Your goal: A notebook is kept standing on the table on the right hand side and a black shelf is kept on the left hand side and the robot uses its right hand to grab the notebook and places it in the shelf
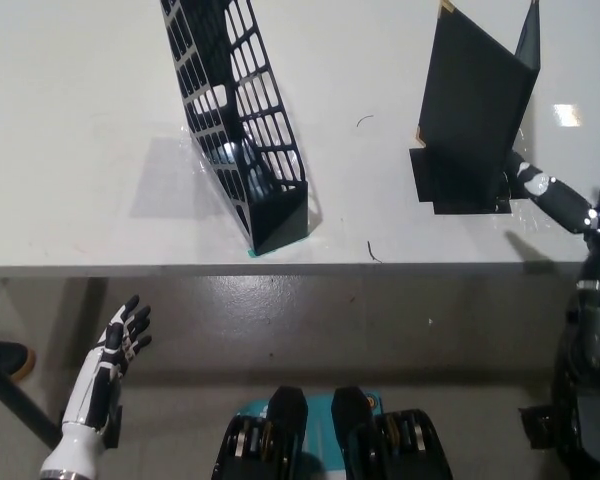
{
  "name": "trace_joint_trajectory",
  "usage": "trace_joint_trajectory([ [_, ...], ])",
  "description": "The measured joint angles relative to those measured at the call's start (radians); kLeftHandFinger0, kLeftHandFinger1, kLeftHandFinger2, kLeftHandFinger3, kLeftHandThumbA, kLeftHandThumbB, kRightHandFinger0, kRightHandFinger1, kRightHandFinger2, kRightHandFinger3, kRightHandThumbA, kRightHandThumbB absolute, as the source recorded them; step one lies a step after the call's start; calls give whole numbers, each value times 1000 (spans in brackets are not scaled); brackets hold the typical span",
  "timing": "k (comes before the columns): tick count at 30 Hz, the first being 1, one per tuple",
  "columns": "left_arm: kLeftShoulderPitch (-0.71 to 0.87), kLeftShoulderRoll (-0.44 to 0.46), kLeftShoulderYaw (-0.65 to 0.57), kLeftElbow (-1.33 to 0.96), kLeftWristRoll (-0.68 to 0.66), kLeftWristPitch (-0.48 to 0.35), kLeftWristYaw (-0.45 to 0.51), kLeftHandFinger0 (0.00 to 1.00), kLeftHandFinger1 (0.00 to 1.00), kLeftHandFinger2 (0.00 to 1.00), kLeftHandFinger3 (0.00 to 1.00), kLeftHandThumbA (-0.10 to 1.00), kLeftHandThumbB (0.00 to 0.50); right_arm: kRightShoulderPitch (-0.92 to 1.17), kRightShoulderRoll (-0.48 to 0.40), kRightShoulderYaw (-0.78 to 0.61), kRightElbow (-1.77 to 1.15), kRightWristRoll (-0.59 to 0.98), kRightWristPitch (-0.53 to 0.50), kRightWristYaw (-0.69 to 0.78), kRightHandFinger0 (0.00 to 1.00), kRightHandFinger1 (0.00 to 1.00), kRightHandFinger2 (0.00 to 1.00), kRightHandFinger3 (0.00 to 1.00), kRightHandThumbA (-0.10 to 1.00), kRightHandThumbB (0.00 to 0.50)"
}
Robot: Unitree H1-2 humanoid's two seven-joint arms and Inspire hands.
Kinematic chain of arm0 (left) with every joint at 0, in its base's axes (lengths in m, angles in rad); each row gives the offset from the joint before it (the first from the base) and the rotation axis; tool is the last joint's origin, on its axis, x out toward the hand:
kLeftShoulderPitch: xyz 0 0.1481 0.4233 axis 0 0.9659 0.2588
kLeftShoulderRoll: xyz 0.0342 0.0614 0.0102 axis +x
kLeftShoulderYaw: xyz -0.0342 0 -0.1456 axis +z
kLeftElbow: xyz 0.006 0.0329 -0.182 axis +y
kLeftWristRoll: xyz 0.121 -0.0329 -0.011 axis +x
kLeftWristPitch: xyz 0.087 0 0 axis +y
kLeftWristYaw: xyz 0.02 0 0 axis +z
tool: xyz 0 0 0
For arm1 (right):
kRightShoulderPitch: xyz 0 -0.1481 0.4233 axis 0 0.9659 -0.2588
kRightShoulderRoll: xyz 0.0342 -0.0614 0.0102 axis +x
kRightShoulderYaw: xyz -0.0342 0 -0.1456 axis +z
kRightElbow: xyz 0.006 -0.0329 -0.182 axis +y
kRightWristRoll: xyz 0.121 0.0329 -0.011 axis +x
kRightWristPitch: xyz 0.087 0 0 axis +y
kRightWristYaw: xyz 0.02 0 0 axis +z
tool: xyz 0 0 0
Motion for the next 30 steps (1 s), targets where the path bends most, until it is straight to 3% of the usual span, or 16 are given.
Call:
trace_joint_trajectory([
  [3, 1, 0, 0, 0, -3, -1, 0, 1000, 1000, 1000, 1000, 1000, 74, -42, -3, -4, 81, 8, -1, -19, 1000, 1000, 1000, 1000, 1000, 444],
  [13, 3, -1, 0, 1, -3, -6, 0, 1000, 1000, 1000, 1000, 1000, 84, -240, -24, -3, 418, 44, -8, -56, 1000, 1000, 1000, 1000, 1000, 442],
  [17, 5, -1, 0, 2, -4, -8, 0, 1000, 1000, 1000, 1000, 1000, 91, -348, -29, 5, 622, 53, -24, -82, 1000, 1000, 1000, 1000, 1000, 495],
  [21, 9, -1, 0, 2, -5, -12, 0, 1000, 1000, 1000, 1000, 1000, 121, -458, -28, -6, 807, 89, -31, -81, 1000, 1000, 1000, 1000, 1000, 430],
  [22, 10, -1, 0, 2, -6, -14, 0, 1000, 1000, 1000, 1000, 1000, 123, -475, -28, -13, 833, 98, -32, -79, 1000, 1000, 1000, 1000, 971, 396],
  [24, 9, -1, 0, 7, -6, -15, 0, 1000, 1000, 1000, 1000, 1000, 125, -529, -25, -68, 909, 144, -36, -66, 1000, 1000, 1000, 1000, 880, 387],
  [25, 9, -1, 0, 8, -6, -16, 0, 1000, 1000, 1000, 1000, 1000, 126, -542, -24, -86, 931, 159, -35, -63, 555, 581, 714, 700, 447, 309],
  [26, 9, -1, 0, 10, -6, -16, 0, 1000, 1000, 1000, 1000, 1000, 126, -565, -21, -126, 962, 185, -30, -62, 61, 116, 338, 253, 56, 211],
  [27, 9, -1, 0, 10, -6, -16, 0, 1000, 1000, 1000, 1000, 1000, 125, -581, -20, -152, 981, 201, -25, -67, 2, 29, 302, 193, -94, 167],
  [28, 9, -1, 0, 9, -6, -16, 0, 1000, 1000, 1000, 1000, 1000, 126, -598, -20, -182, 1003, 222, -19, -74, 0, 17, 342, 251, -99, 158],
  [29, 9, -1, 0, 9, -6, -16, 0, 1000, 1000, 1000, 1000, 1000, 128, -613, -20, -211, 1024, 243, -12, -81, 0, 1, 342, 280, -100, 118],
  [30, 9, -1, 0, 9, -6, -16, 0, 1000, 1000, 1000, 1000, 1000, 138, -624, -21, -228, 1035, 257, -6, -86, 0, 24, 403, 345, -100, 123],
])
